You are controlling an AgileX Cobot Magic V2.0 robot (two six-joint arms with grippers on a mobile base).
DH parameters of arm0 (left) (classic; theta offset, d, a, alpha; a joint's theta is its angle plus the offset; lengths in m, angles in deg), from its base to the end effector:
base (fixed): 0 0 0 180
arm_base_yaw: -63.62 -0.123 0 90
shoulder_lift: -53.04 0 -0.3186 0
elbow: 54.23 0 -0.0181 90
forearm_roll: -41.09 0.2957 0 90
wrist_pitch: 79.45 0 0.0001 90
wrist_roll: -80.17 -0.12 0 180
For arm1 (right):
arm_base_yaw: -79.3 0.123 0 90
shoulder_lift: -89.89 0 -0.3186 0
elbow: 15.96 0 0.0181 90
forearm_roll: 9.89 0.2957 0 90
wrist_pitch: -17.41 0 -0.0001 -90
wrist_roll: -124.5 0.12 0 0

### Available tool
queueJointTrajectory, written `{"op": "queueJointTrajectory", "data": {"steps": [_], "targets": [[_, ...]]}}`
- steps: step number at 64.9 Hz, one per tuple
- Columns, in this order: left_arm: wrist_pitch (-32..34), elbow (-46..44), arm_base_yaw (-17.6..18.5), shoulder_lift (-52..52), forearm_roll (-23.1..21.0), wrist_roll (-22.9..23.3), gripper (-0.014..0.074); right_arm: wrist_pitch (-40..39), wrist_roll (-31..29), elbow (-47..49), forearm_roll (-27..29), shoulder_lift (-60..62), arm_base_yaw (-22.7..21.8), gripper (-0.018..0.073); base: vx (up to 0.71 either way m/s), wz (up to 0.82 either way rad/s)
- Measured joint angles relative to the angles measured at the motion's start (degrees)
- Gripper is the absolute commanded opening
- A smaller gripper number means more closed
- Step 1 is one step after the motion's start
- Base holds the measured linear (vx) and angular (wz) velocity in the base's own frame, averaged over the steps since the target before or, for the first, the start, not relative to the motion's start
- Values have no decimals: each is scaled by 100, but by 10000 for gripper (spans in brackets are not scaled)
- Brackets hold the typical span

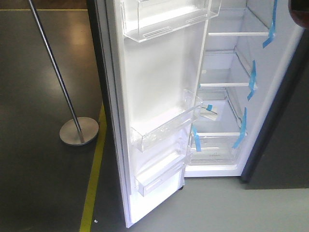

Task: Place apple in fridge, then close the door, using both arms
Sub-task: 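Hold the apple while driving up to the open fridge door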

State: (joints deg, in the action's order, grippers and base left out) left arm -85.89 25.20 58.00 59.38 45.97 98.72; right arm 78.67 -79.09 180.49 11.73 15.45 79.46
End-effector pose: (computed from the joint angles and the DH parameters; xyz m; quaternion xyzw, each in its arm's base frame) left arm 0.0962 0.0106 0.1934 -0.1242 0.7097 -0.0454 0.6920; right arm 0.2563 0.0395 0.5496 -0.1796 0.8282 0.0827 0.5244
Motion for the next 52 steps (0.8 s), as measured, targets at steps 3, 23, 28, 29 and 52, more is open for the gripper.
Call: {"op": "queueJointTrajectory", "data": {"steps": [3, 23, 28, 29, 52], "targets": [[0, 0, 0, 0, 0, 0, -7, 0, 0, 0, 0, 0, 0, 70, 9, -1], [0, 0, 0, 0, 0, 0, -7, 0, 0, 0, 0, 0, 0, 70, 9, -1], [0, 0, 0, 0, 0, 0, -7, 0, 0, 0, 0, 0, 0, 70, 8, 0], [0, 0, 0, 0, 0, 0, -7, 0, 0, 0, 0, 0, 0, 70, 8, 0], [0, 0, 0, 0, 0, 0, -7, 0, 0, 0, 0, 0, 0, 70, 6, 1]]}}
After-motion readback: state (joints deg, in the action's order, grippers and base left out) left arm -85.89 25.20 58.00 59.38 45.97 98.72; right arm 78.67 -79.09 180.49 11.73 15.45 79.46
